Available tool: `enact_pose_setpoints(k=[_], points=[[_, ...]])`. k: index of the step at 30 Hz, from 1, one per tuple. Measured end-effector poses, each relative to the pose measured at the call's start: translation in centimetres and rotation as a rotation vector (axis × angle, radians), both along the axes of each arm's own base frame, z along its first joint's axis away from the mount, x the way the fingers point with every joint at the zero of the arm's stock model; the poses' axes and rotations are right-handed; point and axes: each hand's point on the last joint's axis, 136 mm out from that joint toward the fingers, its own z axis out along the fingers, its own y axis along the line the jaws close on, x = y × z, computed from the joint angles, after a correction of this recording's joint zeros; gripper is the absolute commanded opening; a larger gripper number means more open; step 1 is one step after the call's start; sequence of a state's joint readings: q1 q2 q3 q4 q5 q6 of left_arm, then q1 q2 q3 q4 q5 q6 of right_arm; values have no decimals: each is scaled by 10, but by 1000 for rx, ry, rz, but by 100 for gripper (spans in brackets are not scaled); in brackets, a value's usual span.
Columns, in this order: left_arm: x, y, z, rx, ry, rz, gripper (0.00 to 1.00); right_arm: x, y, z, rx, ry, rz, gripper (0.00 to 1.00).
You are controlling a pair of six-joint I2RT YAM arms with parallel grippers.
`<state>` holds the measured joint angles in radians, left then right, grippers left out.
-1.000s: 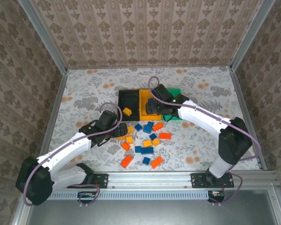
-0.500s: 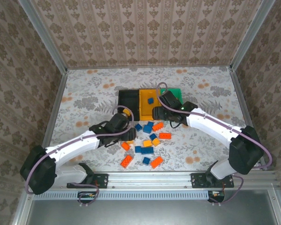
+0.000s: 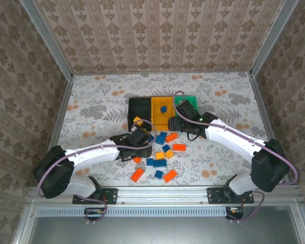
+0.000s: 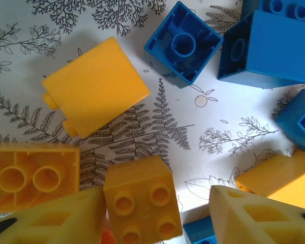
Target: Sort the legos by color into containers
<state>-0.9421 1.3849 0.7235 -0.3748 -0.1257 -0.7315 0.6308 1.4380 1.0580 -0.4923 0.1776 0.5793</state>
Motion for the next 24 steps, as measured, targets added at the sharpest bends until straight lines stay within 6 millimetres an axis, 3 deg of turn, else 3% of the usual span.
enact_pose_setpoints(k=[7, 10, 14, 17, 19, 24], points=[[0, 5, -15, 66, 15, -10, 37, 0, -3, -2, 4, -5, -8, 75], [-1, 5, -15, 81, 6, -17, 27, 1, -4, 0, 6, -9, -12, 75], [0, 6, -9, 87, -7, -21, 24, 3, -6, 0, 8, -11, -19, 75], [5, 5, 13, 50, -44, -13, 24, 4, -8, 0, 9, -11, -23, 75], [18, 2, 43, -16, -101, 5, 24, 4, -9, 1, 10, -14, -26, 75], [84, 16, 117, -127, -257, 129, 24, 4, -12, 11, 27, -36, -35, 75]])
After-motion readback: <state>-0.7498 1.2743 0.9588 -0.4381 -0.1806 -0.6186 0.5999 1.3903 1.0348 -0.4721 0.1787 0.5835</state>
